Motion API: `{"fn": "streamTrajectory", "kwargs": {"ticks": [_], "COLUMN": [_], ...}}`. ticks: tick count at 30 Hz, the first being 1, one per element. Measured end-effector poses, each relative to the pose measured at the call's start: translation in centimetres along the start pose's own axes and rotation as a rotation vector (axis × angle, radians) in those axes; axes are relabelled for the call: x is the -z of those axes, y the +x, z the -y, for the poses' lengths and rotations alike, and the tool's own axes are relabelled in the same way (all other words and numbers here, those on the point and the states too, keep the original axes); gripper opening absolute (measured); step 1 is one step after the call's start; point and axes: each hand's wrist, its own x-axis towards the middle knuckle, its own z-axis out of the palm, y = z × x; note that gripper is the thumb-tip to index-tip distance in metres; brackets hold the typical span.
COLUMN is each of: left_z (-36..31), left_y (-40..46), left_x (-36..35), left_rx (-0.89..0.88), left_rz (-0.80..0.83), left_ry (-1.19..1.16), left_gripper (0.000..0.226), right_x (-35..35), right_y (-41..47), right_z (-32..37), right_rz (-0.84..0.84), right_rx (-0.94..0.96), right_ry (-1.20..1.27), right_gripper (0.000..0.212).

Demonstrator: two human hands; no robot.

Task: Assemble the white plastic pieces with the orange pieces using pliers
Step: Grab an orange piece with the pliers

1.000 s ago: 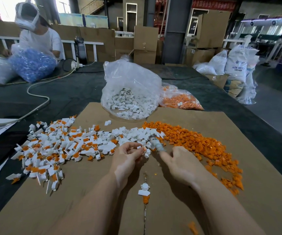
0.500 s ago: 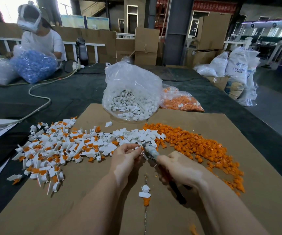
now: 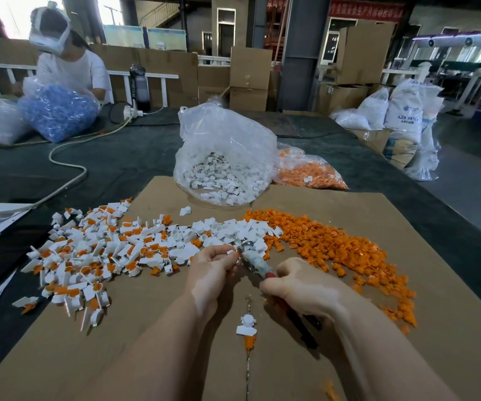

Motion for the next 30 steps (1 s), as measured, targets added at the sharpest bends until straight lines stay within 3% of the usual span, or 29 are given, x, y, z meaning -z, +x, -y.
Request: {"fn": "streamTrajectory", "kwargs": {"ticks": [5,13,18,27,30], "left_z": [0.1,0.4,0.6,0.6,0.7], "left_y": [0.0,0.4,0.6,0.5,0.4], "left_x": [0.2,0.4,0.6,0.4,0.4], "left_rx": [0.016,0.012,0.004,0.004,-0.017], "left_rz": [0.003,0.004,-0.011,-0.018,-0.024], "left_ry": [-0.02,-0.046,-0.009,-0.03,-0.056], "left_gripper": [0.018,0.011,0.01,0.01,0.009], "right_x": [-0.5,-0.5,-0.9,-2.0,-2.1], "right_y": [0.4,0.2,0.3,0.5,0.4], "right_z": [0.0,0.0,0.1,-0.6,-1.5], "right_rz": [-0.034,0.037,-0.061,-0.193,-0.272], "right_rx": [-0.007,-0.046,0.006,0.064,0.068], "right_ry": [-0.032,0.14,-0.054,-0.082,-0.051], "right_gripper": [0.022,0.024,0.016,0.017,0.027]}}
